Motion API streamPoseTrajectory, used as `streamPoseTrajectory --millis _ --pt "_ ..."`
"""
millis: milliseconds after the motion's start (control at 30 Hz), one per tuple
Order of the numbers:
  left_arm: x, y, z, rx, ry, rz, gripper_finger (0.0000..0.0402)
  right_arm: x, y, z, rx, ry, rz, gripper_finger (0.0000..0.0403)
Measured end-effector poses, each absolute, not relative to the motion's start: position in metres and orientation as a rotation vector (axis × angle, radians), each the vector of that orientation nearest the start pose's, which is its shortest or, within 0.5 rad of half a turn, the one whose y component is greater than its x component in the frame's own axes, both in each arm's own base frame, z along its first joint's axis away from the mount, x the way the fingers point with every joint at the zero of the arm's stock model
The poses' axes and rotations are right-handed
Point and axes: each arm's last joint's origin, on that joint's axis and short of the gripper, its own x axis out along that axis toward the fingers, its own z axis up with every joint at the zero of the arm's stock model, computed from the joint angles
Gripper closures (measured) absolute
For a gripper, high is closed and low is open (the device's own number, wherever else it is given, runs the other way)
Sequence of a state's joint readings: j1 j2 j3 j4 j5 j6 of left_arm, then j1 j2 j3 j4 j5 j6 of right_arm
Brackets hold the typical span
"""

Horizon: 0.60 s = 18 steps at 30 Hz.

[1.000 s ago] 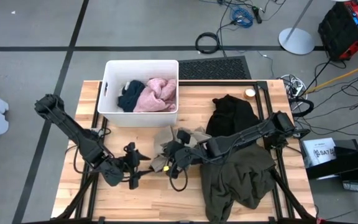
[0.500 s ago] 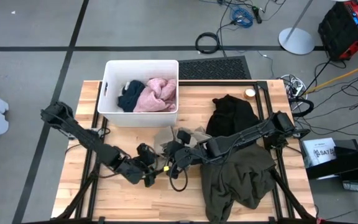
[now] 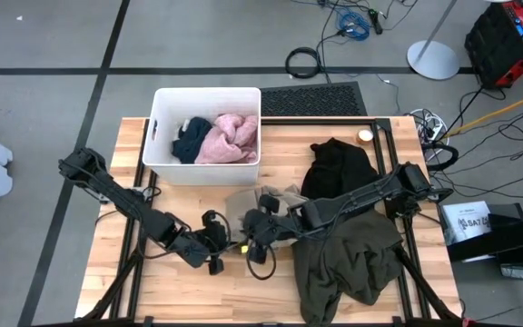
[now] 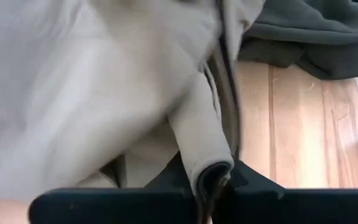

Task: Sort clothes
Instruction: Put the brown shorts into the white laundry bin

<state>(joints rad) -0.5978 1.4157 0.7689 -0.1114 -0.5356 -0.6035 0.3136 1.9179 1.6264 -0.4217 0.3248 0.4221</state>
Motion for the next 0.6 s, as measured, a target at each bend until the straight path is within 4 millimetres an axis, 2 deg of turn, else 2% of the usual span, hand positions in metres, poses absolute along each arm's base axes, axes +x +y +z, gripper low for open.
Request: streamPoseTrajectory --millis 167,467,600 --pt "0.238 -0.144 0.2 -0.168 0.622 0.143 0.0385 0.414 0.133 0.276 0.183 0.692 -0.022 0.0348" --pt "0.239 -0.144 0.201 -0.161 0.619 0.147 0.0387 0.416 0.134 0.279 0.097 0.644 -0.025 0.0174" --pt "0.239 -0.144 0.2 -0.16 0.617 0.151 0.0387 0.408 0.134 0.271 0.106 0.762 -0.029 0.0119"
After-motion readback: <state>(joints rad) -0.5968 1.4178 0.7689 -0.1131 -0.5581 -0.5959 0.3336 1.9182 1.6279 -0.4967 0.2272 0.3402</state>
